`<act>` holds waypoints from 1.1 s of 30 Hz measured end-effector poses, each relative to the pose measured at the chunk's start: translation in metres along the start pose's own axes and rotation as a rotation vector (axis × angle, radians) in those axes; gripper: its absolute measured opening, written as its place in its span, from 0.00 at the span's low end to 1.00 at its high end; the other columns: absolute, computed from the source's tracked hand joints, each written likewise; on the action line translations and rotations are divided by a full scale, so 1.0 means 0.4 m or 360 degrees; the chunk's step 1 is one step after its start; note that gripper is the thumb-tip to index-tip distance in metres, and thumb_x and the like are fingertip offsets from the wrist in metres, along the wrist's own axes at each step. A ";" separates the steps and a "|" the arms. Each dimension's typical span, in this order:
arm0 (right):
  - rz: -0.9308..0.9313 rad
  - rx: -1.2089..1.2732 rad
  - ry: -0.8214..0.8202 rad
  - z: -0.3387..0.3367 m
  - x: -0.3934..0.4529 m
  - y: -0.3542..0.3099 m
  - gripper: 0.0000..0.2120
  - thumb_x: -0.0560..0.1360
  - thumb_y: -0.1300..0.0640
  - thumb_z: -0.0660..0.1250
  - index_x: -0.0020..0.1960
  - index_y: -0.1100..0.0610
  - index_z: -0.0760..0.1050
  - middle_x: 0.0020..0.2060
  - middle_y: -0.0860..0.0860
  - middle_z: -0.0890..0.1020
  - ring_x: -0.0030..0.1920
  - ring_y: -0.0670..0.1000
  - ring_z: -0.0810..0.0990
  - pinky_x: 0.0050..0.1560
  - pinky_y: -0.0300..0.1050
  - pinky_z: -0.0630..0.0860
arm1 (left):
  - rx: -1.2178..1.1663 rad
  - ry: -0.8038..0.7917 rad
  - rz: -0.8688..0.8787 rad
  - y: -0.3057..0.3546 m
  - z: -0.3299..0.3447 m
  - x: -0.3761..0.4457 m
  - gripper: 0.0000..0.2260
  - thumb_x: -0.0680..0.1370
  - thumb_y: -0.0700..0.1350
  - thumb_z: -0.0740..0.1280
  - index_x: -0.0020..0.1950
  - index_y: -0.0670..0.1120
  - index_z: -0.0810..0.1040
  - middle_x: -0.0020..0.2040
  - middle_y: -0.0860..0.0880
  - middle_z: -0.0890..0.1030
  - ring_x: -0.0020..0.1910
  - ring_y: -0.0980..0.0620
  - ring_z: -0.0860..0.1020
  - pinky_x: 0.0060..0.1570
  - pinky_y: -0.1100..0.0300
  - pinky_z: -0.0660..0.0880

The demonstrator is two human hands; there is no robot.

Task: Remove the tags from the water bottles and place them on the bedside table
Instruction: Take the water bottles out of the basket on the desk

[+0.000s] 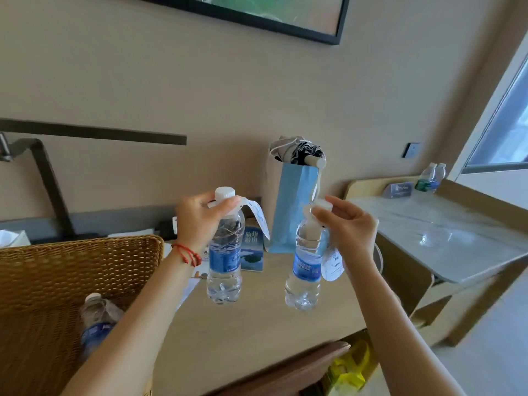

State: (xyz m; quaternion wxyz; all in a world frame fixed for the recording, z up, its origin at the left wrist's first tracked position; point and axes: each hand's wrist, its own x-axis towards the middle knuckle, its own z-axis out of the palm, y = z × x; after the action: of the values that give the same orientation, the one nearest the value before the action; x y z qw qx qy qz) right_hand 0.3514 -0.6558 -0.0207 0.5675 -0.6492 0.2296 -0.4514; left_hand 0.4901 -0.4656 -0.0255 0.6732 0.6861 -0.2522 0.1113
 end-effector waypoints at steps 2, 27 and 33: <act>0.0011 -0.0030 0.0035 -0.032 0.017 0.027 0.14 0.60 0.56 0.79 0.44 0.48 0.83 0.34 0.42 0.85 0.35 0.40 0.83 0.32 0.27 0.74 | -0.0032 -0.0057 -0.0037 -0.021 0.050 -0.004 0.08 0.68 0.48 0.74 0.43 0.46 0.83 0.32 0.50 0.82 0.31 0.58 0.77 0.33 0.63 0.73; 0.0183 -0.0326 0.0253 -0.149 0.320 0.371 0.18 0.63 0.58 0.78 0.53 0.55 0.81 0.44 0.49 0.83 0.44 0.47 0.82 0.43 0.37 0.78 | 0.0055 -0.0329 -0.0215 -0.345 0.554 0.092 0.11 0.68 0.49 0.74 0.46 0.45 0.83 0.38 0.52 0.82 0.37 0.59 0.78 0.32 0.72 0.71; 0.0223 -0.0321 0.0084 -0.171 0.430 0.444 0.19 0.63 0.57 0.78 0.53 0.54 0.81 0.41 0.45 0.82 0.41 0.40 0.81 0.37 0.25 0.75 | 0.0118 -0.0250 -0.0300 -0.383 0.654 0.096 0.13 0.67 0.49 0.74 0.47 0.44 0.82 0.40 0.52 0.82 0.39 0.59 0.78 0.34 0.70 0.72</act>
State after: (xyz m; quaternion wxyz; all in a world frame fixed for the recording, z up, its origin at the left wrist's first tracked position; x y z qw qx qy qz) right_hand 0.4153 -0.8762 -0.1359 0.5232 -0.6732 0.3335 -0.4023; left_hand 0.5498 -0.7345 -0.1576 0.6330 0.7378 -0.2343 0.0026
